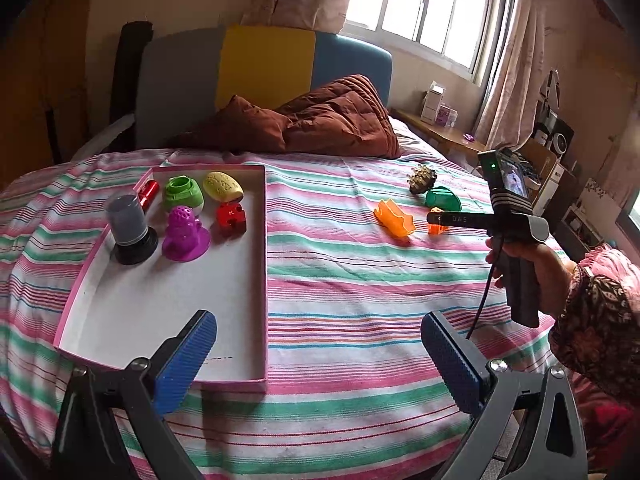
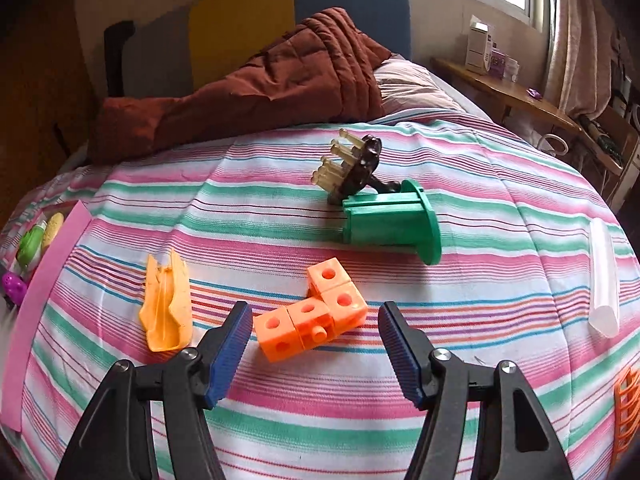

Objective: Organize rigid objects

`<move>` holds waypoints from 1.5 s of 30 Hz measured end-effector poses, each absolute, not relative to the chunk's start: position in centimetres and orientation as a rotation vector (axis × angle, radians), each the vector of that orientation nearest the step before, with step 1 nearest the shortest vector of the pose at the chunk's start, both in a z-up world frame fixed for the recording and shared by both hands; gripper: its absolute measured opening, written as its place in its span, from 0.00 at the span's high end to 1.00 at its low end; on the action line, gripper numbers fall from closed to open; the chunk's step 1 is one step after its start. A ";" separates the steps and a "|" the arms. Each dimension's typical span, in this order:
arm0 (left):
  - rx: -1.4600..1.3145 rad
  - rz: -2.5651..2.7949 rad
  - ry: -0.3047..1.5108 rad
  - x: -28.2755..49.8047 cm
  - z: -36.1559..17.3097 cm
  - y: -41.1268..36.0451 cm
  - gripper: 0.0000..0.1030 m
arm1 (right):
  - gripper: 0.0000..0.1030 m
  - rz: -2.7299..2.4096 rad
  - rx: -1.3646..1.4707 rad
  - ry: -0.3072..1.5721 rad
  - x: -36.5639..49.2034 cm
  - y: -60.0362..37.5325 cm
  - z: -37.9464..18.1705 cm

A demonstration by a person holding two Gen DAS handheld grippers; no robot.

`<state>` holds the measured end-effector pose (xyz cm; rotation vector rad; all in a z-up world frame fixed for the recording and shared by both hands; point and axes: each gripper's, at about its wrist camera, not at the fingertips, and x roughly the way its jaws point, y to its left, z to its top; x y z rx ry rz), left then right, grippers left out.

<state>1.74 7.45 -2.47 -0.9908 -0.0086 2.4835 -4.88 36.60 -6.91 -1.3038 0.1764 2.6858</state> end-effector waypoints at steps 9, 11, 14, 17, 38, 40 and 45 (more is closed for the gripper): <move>-1.009 2.479 -0.002 1.7 -2.6 7.9 0.00 | 0.38 2.732 -1.323 0.173 -5.0 36.8 -8.2; -1.013 2.463 0.008 1.6 -2.6 8.5 0.00 | 0.38 2.723 -1.330 0.193 -4.1 36.8 -8.3; -1.018 2.440 0.015 1.3 -2.4 9.5 0.00 | 0.38 2.706 -1.308 0.247 -2.5 36.8 -8.1; -1.023 2.424 0.014 0.4 -1.9 11.0 0.00 | 0.38 2.644 -1.267 0.270 -0.7 37.2 -8.0; -1.231 2.382 0.061 -11.6 -4.7 27.4 0.00 | 0.39 2.543 -1.133 0.265 1.4 37.9 -8.5; -1.240 2.397 0.076 -12.4 -5.2 28.4 0.00 | 0.39 2.545 -1.130 0.269 1.5 37.9 -8.6; -1.218 2.423 0.171 -14.0 -6.3 30.7 0.01 | 0.38 2.551 -1.120 0.278 1.5 38.0 -8.6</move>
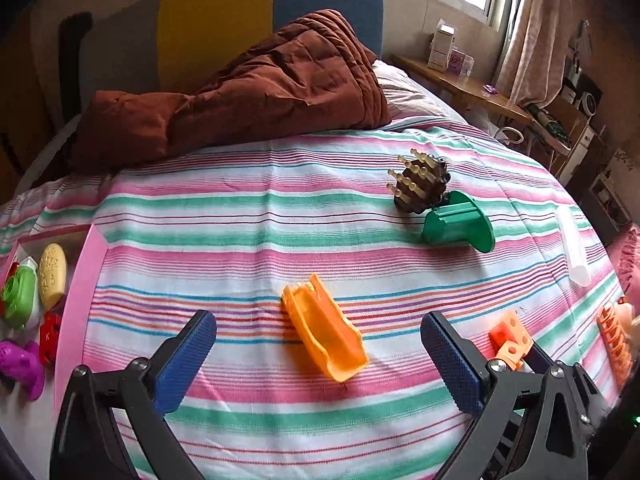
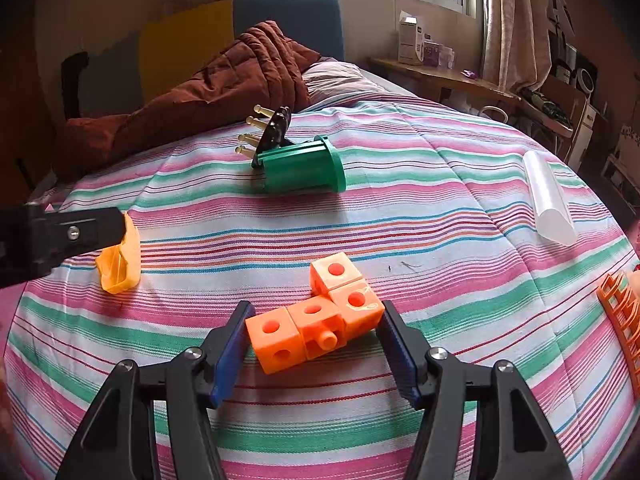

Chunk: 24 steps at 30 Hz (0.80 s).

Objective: Organize rigid objects

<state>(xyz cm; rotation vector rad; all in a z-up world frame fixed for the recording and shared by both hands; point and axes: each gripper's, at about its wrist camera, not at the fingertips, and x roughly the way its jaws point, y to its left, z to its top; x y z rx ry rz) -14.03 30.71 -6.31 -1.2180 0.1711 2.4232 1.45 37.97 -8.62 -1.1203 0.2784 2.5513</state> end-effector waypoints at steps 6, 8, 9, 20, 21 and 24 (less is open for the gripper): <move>-1.186 2.403 0.285 -14.2 -7.7 30.8 0.24 | 0.38 2.559 -1.111 0.294 1.6 38.2 -8.6; -1.220 2.368 0.267 -14.1 -8.4 29.8 0.33 | 0.38 2.562 -1.108 0.300 1.6 38.2 -8.6; -1.223 2.361 0.245 -14.0 -8.6 29.1 0.36 | 0.38 2.564 -1.107 0.303 1.6 38.2 -8.6; -1.160 2.417 0.191 -13.6 -8.4 27.0 0.27 | 0.38 2.567 -1.103 0.306 1.7 38.3 -8.6; -1.139 2.424 0.198 -13.6 -8.1 27.2 0.25 | 0.38 2.566 -1.104 0.305 1.7 38.3 -8.6; -1.079 2.453 0.259 -14.0 -7.2 28.4 0.12 | 0.38 2.566 -1.104 0.305 1.7 38.3 -8.6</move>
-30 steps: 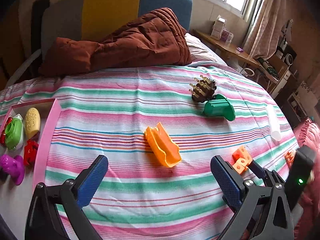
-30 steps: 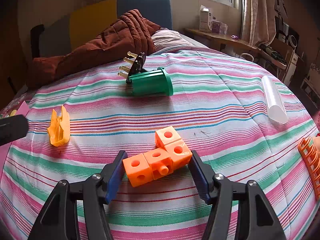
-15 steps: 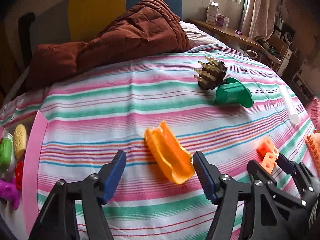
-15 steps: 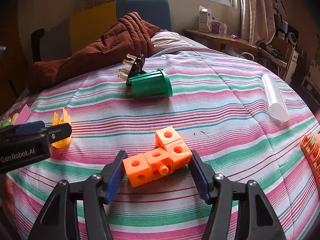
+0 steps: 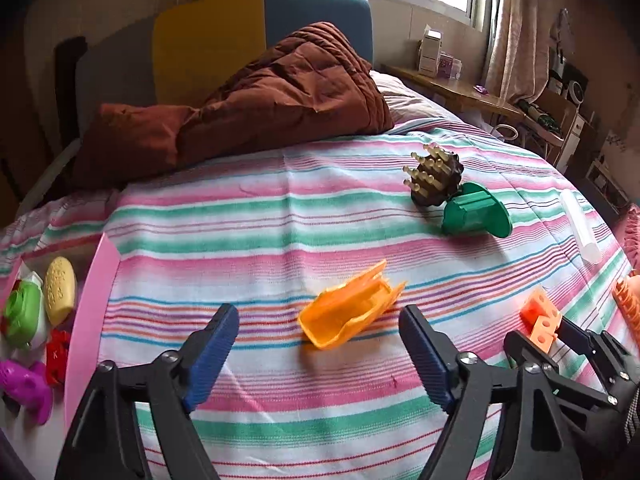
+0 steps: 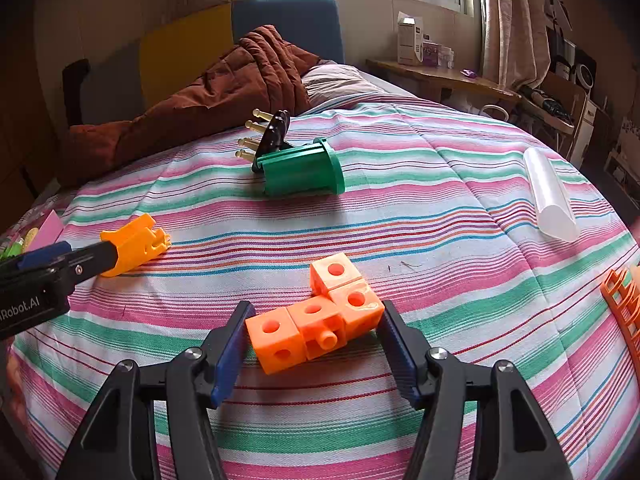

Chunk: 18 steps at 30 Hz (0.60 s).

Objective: Organize rigid objects
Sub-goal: 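Grasp the orange scoop with the left gripper while the right gripper holds the cube block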

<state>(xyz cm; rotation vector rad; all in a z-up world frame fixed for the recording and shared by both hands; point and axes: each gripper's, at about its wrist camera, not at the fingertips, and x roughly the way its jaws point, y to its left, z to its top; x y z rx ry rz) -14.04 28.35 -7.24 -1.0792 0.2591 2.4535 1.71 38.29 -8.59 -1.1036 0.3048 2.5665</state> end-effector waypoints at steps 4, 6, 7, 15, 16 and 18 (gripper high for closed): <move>-1.028 2.444 0.379 -14.8 -7.0 30.0 0.10 | 0.38 2.566 -1.103 0.303 1.7 38.3 -8.6; -1.025 2.416 0.445 -14.9 -7.5 30.8 0.10 | 0.38 2.566 -1.103 0.303 1.7 38.3 -8.6; -1.022 2.396 0.464 -14.9 -7.7 31.0 0.11 | 0.38 2.567 -1.102 0.304 1.7 38.3 -8.6; -1.084 2.287 0.468 -13.9 -9.6 31.6 0.74 | 0.38 2.567 -1.102 0.303 1.7 38.3 -8.6; -1.082 2.285 0.470 -13.8 -9.6 31.6 0.74 | 0.38 2.567 -1.101 0.303 1.7 38.3 -8.6; -1.082 2.278 0.456 -13.8 -9.7 31.5 0.74 | 0.38 2.566 -1.102 0.300 1.7 38.3 -8.6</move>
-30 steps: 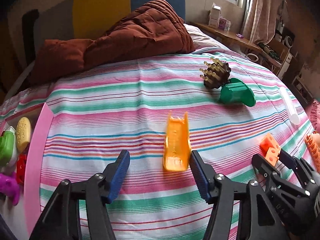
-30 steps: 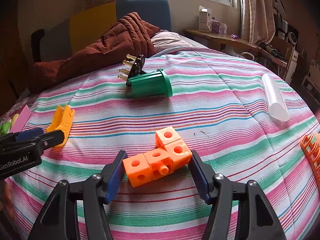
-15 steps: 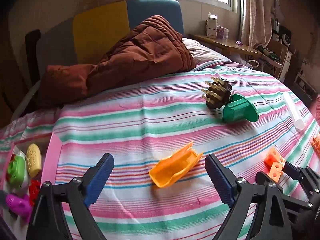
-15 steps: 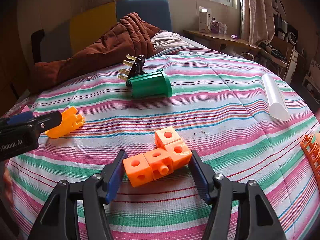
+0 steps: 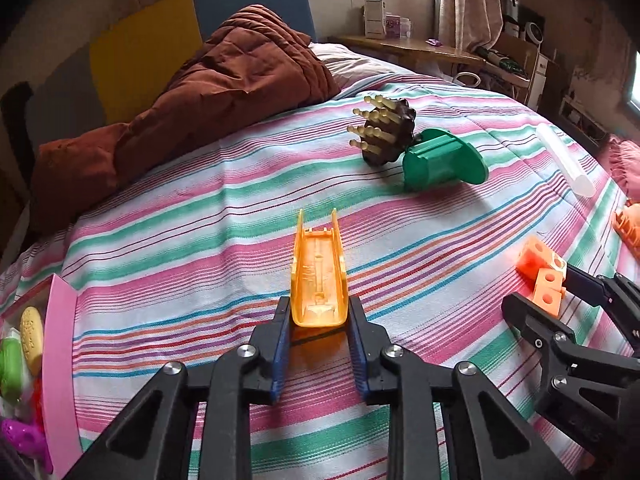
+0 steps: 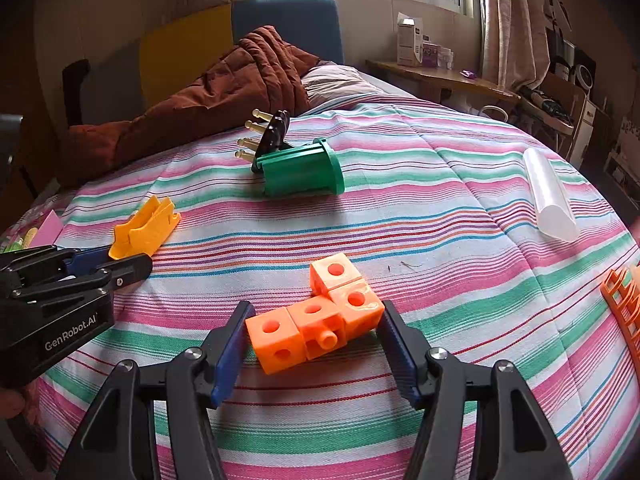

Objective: Organize rigid objects
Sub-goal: 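Grasp the orange scoop with the left gripper while the right gripper holds the cube block, then carry the orange scoop into the tray and open the left gripper while the right holds the cubes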

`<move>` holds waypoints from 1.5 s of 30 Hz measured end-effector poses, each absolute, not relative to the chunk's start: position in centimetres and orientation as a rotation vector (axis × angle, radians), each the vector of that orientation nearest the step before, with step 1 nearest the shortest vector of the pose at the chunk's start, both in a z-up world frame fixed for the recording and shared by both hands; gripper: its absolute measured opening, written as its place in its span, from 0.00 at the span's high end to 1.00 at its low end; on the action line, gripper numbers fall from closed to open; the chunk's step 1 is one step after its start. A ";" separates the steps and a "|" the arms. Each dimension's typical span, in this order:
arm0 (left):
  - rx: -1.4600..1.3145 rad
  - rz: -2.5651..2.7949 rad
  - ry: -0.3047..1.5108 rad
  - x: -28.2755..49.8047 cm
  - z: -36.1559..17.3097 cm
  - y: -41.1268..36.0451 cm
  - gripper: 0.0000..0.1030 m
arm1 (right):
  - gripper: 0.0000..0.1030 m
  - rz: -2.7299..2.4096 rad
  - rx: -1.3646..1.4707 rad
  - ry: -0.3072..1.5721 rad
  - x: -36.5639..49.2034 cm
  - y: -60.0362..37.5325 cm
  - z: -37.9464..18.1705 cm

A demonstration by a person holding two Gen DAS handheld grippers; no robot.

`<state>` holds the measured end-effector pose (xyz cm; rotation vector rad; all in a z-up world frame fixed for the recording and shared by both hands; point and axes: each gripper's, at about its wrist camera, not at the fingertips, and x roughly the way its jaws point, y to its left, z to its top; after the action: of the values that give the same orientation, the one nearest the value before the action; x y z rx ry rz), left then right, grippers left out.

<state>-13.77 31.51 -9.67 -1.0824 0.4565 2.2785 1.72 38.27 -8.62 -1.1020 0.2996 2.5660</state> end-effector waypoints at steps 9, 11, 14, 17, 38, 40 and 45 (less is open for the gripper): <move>-1.090 2.261 0.346 -13.3 -8.9 30.7 0.39 | 0.38 2.566 -1.100 0.297 1.8 38.3 -8.6; -1.056 2.296 0.321 -13.4 -8.3 30.8 0.25 | 0.38 2.565 -1.100 0.296 1.8 38.3 -8.6; -1.099 2.289 0.289 -14.5 -8.3 31.6 0.39 | 0.38 2.566 -1.100 0.296 1.8 38.3 -8.6; -1.176 2.276 0.299 -15.5 -9.1 32.2 0.64 | 0.38 2.566 -1.098 0.297 1.7 38.2 -8.6; -1.133 2.250 0.116 -8.6 -7.5 23.6 0.74 | 0.39 2.558 -1.099 0.281 1.5 38.1 -8.7; -1.127 2.245 0.105 -7.7 -7.1 22.7 0.74 | 0.39 2.557 -1.099 0.280 1.6 38.0 -8.7; -1.113 2.246 0.061 -5.8 -6.0 19.7 0.74 | 0.39 2.555 -1.101 0.278 1.5 38.0 -8.7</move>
<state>-5.81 19.65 -6.02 -1.1134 0.0612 2.2463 1.47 37.99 -8.75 -1.1005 0.2779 2.5548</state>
